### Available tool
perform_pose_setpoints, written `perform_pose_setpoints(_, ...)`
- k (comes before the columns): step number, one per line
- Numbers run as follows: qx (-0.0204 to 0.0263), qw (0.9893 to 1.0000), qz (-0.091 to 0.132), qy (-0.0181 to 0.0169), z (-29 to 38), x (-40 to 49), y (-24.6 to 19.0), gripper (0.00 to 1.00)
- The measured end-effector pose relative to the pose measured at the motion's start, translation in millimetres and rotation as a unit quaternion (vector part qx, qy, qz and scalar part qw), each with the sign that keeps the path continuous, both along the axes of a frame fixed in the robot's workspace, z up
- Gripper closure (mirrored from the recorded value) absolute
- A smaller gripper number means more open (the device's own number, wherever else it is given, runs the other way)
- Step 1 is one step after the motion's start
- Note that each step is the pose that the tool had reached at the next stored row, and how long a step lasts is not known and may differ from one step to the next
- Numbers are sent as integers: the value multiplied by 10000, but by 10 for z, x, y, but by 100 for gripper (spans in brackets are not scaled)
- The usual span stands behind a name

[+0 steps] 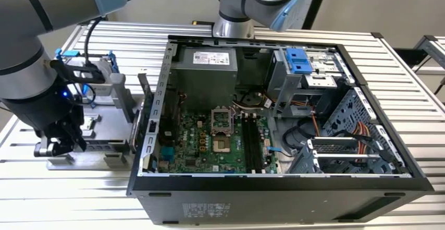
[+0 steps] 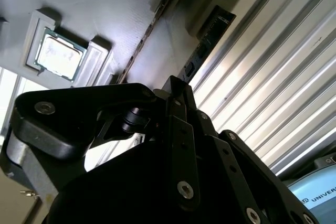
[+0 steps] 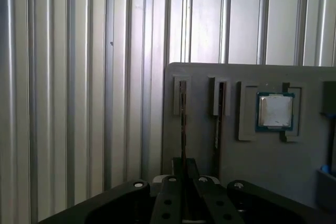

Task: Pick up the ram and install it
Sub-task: 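Pick up the ram and move it above insertion slot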

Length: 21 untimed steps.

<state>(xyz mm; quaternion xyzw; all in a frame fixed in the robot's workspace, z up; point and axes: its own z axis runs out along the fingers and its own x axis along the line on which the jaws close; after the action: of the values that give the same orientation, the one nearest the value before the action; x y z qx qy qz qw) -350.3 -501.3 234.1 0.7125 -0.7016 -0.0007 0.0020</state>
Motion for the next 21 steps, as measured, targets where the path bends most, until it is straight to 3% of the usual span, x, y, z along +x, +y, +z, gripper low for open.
perform_pose_setpoints(21, -1, 10000, 0, 0, 151, 0, 0, 100)
